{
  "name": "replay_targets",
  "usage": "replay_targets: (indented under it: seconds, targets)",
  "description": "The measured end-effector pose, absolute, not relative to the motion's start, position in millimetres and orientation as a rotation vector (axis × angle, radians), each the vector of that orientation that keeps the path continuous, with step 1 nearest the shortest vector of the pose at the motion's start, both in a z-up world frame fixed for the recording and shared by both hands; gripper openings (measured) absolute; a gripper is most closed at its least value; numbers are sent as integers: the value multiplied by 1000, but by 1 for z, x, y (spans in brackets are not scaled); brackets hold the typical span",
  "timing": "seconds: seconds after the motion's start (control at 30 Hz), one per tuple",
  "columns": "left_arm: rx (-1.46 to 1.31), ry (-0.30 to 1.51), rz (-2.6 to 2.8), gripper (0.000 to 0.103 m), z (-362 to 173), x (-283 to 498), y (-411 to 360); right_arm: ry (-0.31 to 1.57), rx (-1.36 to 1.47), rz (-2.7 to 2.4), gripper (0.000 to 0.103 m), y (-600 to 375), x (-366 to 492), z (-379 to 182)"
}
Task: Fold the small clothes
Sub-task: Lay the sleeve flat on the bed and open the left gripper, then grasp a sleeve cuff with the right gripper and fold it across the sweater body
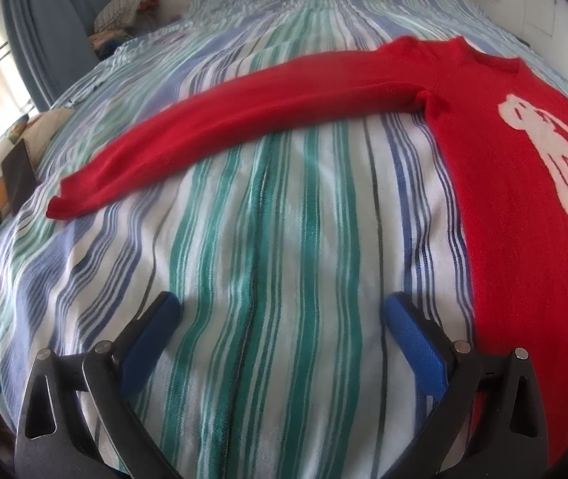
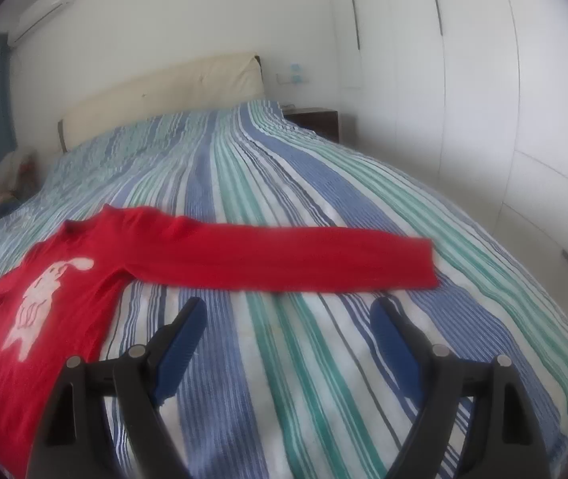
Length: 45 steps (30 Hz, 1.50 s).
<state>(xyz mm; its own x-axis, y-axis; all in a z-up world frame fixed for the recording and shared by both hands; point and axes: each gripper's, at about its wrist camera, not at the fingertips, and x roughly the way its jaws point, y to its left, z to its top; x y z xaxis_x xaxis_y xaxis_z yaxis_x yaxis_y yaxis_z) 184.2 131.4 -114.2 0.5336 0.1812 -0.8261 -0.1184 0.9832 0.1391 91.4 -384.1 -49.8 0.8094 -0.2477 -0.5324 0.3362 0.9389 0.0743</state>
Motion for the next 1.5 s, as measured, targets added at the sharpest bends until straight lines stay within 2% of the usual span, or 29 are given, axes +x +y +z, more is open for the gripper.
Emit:
replay_targets:
  seconds: [0.2,0.53,0.83,1.07,1.13,1.33,1.5]
  targets:
    - [14,941,153,102,-102,179,136,545,182,-309,83,-387,92,-51]
    - [52,642,132,102,-55,155,124,539,237,-314,83,-396,86,-51]
    - [-69,630,149,102,-48,154,148,526,260,-308,83,-406,85,-45]
    - [-228,621,117,102,-39,153,174,414,561,-372,84,-509,58,-3]
    - [-235,628,116,102,-40,155,173,454,683,-347,88,-537,58,-12]
    - [-193,641,141,102,-49,159,164,665,1047,-147,87,-576,94,-96]
    - [-212,659,168,102,-55,162,171,577,1172,-187,86,-578,112,-115]
